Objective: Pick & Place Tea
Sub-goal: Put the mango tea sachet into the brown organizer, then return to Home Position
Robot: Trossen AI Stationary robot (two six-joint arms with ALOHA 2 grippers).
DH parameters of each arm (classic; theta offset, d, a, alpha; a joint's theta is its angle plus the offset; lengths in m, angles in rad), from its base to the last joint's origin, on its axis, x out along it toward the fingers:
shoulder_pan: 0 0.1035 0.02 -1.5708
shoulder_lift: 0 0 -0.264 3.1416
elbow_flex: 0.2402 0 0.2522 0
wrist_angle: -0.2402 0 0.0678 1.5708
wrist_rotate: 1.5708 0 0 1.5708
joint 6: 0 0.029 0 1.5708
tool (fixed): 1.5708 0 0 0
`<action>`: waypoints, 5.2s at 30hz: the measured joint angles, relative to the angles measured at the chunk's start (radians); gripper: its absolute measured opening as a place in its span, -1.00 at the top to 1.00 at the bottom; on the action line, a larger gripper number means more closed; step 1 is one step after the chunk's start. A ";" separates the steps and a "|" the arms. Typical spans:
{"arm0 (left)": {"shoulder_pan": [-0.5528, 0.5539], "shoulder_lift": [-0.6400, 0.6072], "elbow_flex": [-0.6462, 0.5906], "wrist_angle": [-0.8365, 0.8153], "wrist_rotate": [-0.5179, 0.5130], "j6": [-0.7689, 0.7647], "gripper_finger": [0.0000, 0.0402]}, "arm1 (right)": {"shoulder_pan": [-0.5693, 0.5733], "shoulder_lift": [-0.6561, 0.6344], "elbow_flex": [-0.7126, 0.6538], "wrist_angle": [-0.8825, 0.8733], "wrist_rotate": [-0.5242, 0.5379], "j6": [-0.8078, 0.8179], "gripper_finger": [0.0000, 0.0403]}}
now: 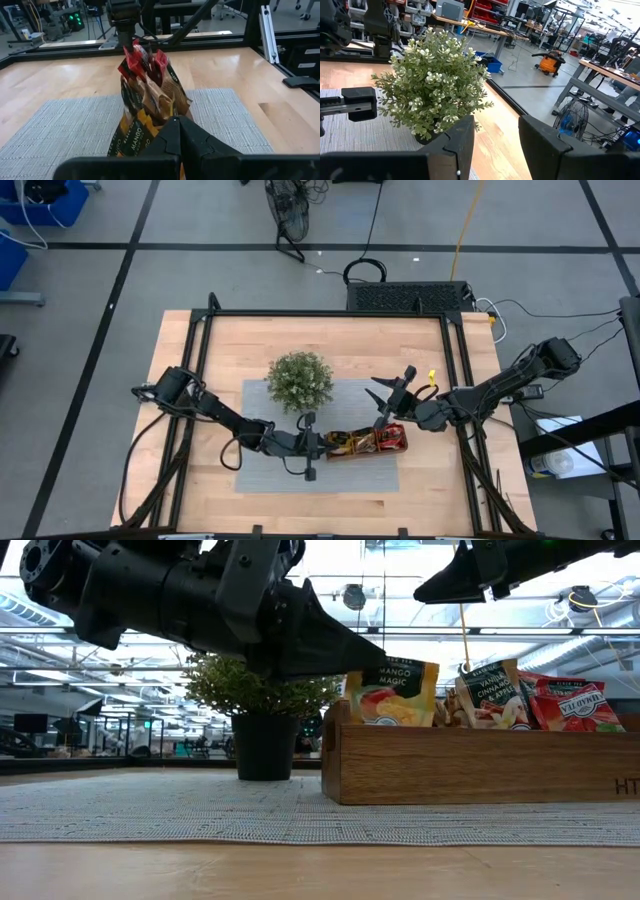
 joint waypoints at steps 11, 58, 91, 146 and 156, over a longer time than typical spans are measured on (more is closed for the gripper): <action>0.000 0.001 0.000 0.055 -0.010 0.010 1.00 | 0.000 0.000 0.000 0.000 0.000 0.000 0.31; -0.006 0.079 0.001 0.154 -0.064 0.015 0.95 | 0.000 0.000 0.000 -0.007 0.000 0.000 0.31; -0.005 0.070 0.001 0.159 -0.060 -0.027 0.38 | 0.000 0.000 0.000 -0.007 0.000 0.001 0.31; 0.000 -0.945 0.000 -1.052 -0.095 0.034 0.37 | 0.000 0.000 0.000 0.001 0.000 0.001 0.31; 0.011 -1.158 -0.077 -1.148 -0.138 -0.001 0.37 | 0.000 0.000 0.000 -0.011 0.001 -0.038 0.31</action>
